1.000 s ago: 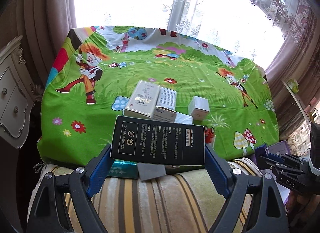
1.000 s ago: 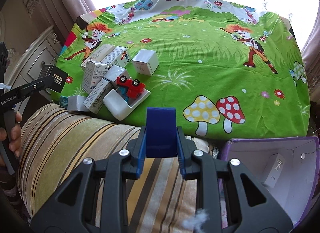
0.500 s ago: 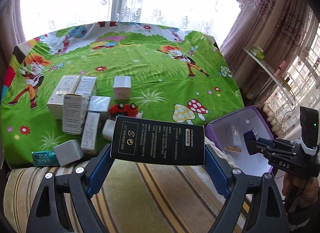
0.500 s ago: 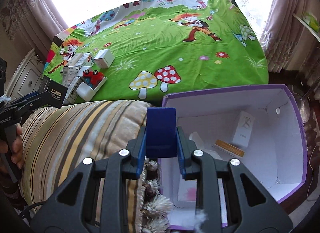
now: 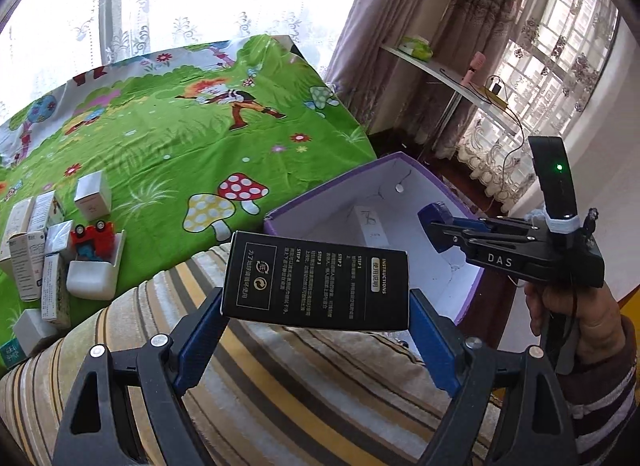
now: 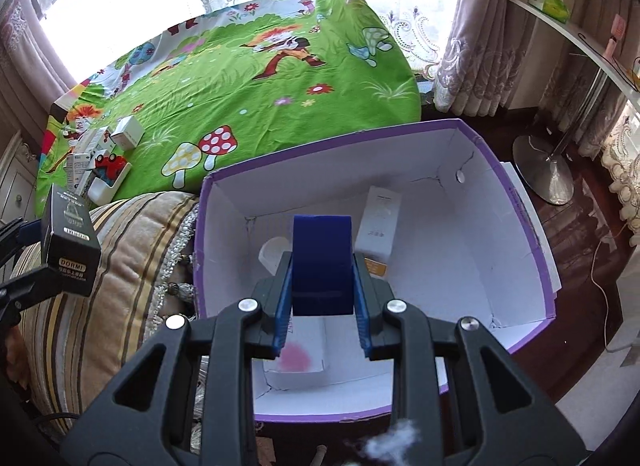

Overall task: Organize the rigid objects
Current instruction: 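Lower the blue block into the purple box and open the right gripper, then move the right gripper back over the red toy car on the cushion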

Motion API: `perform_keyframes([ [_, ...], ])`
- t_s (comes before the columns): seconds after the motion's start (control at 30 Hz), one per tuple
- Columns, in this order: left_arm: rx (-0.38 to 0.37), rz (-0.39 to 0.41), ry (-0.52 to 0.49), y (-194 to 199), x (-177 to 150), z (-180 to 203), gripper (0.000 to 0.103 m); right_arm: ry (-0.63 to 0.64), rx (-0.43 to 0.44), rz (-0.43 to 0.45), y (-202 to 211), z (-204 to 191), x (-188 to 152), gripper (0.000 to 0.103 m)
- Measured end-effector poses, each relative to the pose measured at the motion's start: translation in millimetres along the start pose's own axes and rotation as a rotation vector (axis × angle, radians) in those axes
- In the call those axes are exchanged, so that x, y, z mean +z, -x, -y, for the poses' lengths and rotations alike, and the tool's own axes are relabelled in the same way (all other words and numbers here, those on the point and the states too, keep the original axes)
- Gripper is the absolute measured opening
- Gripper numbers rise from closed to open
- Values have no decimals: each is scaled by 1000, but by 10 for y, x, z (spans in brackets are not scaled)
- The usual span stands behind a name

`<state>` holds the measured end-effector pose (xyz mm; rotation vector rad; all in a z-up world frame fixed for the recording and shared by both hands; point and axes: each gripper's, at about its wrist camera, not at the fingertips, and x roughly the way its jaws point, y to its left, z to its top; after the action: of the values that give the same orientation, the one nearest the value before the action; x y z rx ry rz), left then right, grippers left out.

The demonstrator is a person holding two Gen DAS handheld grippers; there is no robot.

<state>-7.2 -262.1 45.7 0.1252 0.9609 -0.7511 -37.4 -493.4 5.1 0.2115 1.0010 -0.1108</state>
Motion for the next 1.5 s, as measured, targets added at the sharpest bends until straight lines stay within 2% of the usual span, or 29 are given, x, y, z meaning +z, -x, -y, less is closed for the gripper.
perform_keyframes([
  [0.2, -118, -40, -40, -106, 0, 280, 90, -46, -30, 32, 104, 162, -4, 32],
  [0.3, -144, -70, -48, -172, -20, 340, 90, -58, -32, 34, 125, 186, 12, 32],
  [0.37, -147, -74, -33, -177, -28, 312, 91, -63, -27, 33, 121, 184, 13, 40],
  [0.43, -149, -72, -5, -163, -24, 250, 91, -62, -22, 37, 121, 167, 13, 53],
  [0.53, -151, -66, 32, -129, -27, 139, 91, -46, -9, 41, 123, 111, 24, 58],
  [0.63, -142, -64, 59, -106, -43, 36, 91, -26, 0, 47, 120, 24, 40, 63],
  [0.83, -116, -45, 93, -8, -73, -175, 91, 34, 46, 41, 61, -238, 98, 64],
  [1.07, -68, -16, 220, 157, -172, -669, 91, 119, 105, 28, -60, -650, 213, 65],
  [1.27, -11, 21, 349, 341, -300, -1170, 91, 246, 170, 22, -235, -1162, 420, 66],
  [1.5, 50, 61, 474, 523, -469, -1653, 91, 451, 252, 13, -457, -1949, 595, 66],
])
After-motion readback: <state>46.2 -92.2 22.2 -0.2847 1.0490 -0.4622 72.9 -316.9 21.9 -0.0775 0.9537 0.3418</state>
